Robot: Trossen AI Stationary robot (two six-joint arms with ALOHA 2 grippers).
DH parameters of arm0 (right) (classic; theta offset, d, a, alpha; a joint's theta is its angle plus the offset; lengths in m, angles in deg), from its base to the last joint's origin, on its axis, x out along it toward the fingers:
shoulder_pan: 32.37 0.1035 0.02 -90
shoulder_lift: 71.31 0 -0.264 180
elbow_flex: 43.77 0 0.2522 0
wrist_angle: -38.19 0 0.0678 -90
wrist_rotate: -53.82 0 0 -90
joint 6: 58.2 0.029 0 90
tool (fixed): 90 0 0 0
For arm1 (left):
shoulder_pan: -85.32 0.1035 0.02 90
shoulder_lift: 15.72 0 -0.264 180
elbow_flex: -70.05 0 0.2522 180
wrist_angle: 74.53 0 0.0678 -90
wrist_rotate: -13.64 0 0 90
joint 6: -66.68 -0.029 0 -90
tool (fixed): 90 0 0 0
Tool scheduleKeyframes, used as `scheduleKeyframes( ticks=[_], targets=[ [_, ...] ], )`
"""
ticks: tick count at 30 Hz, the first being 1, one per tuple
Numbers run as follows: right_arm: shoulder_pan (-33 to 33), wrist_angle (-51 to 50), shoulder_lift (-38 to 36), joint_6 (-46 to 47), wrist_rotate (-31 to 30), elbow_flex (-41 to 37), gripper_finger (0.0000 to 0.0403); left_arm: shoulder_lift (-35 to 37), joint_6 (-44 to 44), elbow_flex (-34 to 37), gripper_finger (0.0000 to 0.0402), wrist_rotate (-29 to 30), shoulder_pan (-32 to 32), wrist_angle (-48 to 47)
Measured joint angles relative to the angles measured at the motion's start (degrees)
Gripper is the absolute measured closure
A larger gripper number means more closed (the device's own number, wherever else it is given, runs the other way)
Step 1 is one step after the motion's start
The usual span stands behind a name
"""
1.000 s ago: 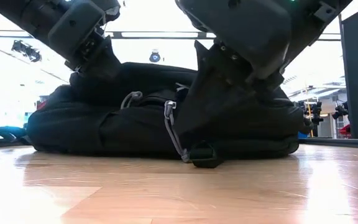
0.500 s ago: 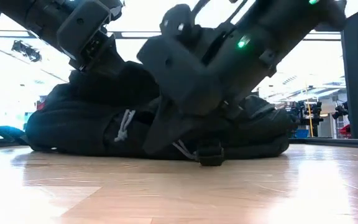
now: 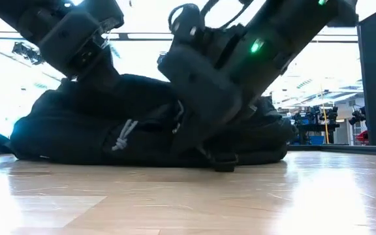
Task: Unpack backpack
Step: Open the backpack
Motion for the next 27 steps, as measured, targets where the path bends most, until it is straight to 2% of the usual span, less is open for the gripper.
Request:
scheduleKeyframes(
  ticks=[11, 19, 27],
  targets=[
    [2.6, -12.5, -5.3, 4.5, -0.6, 0.2, 0.0402, 0.0, 5.6, -0.1, 0.0401, -1.6, -5.1, -14.3],
    [3.6, -30.0, -5.3, 16.1, -1.3, 0.0, 0.0402, 0.0, 16.0, 0.0, 0.0401, -0.2, -10.1, -28.2],
    [4.1, -45.0, -5.7, 25.2, -2.6, 0.2, 0.0403, 0.0, 19.4, 0.0, 0.0401, 0.7, -15.1, -32.7]
  ],
)
